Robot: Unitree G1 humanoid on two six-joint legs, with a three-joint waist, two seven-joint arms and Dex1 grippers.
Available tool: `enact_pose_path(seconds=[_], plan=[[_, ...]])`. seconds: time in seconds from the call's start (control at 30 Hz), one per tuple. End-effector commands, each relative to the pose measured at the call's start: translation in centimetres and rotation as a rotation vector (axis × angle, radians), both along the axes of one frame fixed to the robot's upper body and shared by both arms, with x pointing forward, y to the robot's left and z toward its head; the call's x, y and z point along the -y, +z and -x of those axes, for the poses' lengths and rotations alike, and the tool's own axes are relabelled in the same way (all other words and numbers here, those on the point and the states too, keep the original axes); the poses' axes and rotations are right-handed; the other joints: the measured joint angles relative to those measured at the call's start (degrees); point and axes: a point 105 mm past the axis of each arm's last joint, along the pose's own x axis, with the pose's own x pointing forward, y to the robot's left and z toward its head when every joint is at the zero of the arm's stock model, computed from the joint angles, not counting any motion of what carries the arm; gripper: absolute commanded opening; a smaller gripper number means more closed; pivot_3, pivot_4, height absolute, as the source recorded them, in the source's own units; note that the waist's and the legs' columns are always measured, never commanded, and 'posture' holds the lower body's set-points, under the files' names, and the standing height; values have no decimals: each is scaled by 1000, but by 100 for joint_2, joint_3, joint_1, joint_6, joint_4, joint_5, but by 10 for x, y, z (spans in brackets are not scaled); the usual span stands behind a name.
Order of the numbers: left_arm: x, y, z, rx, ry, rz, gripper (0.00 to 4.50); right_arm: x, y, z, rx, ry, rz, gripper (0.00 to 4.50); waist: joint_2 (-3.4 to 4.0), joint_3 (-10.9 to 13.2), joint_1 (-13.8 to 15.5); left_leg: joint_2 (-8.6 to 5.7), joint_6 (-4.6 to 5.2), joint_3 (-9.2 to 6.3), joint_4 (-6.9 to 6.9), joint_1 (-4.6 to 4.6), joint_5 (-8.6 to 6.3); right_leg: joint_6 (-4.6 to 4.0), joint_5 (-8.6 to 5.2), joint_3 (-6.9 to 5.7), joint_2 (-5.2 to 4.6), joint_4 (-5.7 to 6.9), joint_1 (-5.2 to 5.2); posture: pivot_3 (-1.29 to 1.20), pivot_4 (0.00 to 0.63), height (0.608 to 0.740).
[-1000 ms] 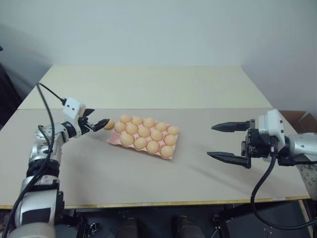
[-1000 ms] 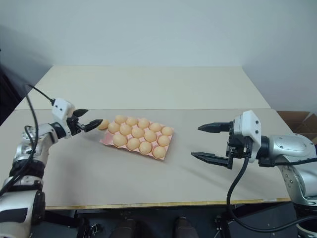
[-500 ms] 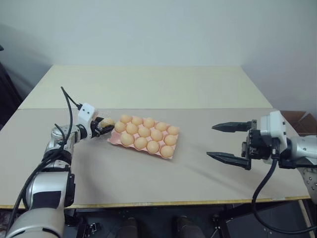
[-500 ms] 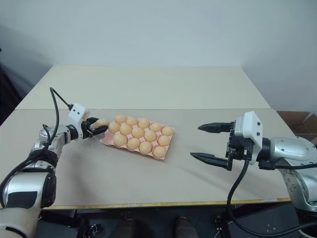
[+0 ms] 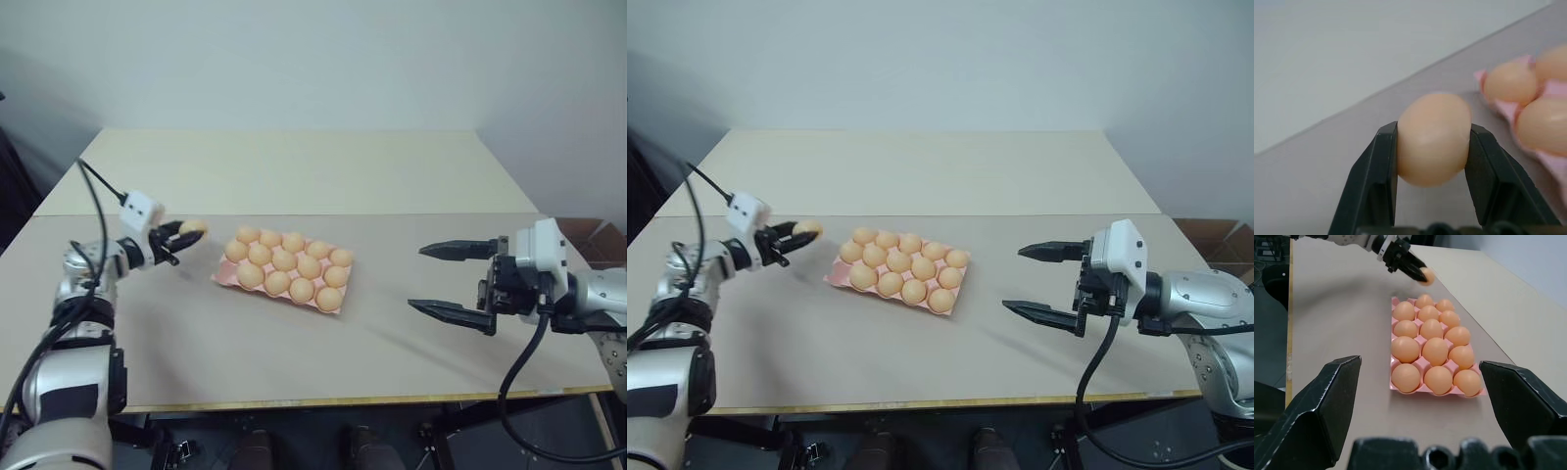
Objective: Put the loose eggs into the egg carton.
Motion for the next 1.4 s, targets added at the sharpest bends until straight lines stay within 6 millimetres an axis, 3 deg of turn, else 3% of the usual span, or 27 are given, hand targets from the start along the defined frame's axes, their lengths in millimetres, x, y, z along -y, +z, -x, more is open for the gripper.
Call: enact_pose_path(seconds=[0.03, 0.17, 0.3, 0.47, 0.53, 0.77, 0.97, 1.1, 1.27, 1.4], plan=[[27, 28, 22, 46, -233, 41, 1652, -2, 10, 2, 50, 16, -10, 4500, 0, 0, 22, -1, 0, 0, 0, 1, 0, 0, 0, 0, -1, 0, 2, 0, 150, 740], [45, 10, 39, -34, -354, -9, 1652, -4, 10, 1, 53, 22, -13, 4500, 0, 0, 17, -1, 0, 1, 1, 6, 0, 0, 0, 3, 0, 3, 4, 0, 150, 740], [49, -14, 45, -94, -355, -69, 1652, -3, 11, 2, 55, 16, -13, 4500, 0, 0, 14, 1, 1, 0, 1, 14, 1, -1, -1, 4, 4, 10, 4, 0, 150, 740], [49, -26, 48, -147, -343, -99, 1652, -2, 11, 4, 57, 3, -17, 4500, 0, 0, 19, 0, 1, 0, 2, 15, 1, -1, -1, 6, 4, 12, 4, 0, 150, 740], [47, -27, 47, -158, -332, -103, 2339, -2, 11, 4, 58, 1, -18, 4500, 0, 0, 21, 0, 1, 1, 2, 15, 1, -1, -1, 7, 3, 11, 5, 0, 150, 740], [34, 1, 51, -71, -286, -63, 4485, -3, 11, 3, 60, -6, -24, 4500, 0, 0, 9, 0, 1, 0, 2, 10, 1, -1, -1, 7, 3, 7, 3, 0, 150, 740], [17, 23, 83, -28, -290, -28, 4485, -2, 10, 1, 57, -6, -26, 4500, 0, 0, -78, 5, 1, 1, 2, 14, 0, -2, -1, 9, 3, 7, 2, 0, 150, 740], [4, 36, 117, -62, -286, -5, 4485, -2, 11, -1, 54, 0, -24, 4500, -1, 0, -121, 7, 1, 2, 2, 18, 0, -4, -2, 9, 2, 9, 2, 0, 150, 740], [-8, 32, 154, -137, -242, -2, 4485, -1, 9, 0, 43, 13, -20, 4500, 1, 1, -113, 11, 0, 3, 0, 22, 0, -39, -24, 8, 1, 9, -1, 0, 150, 740], [-8, 22, 174, -179, -203, -4, 4485, -1, 8, 1, 38, 18, -16, 4500, 1, 1, -86, 11, -1, 4, 0, 22, 0, -41, -25, 8, -1, 7, -2, 0, 150, 740]])
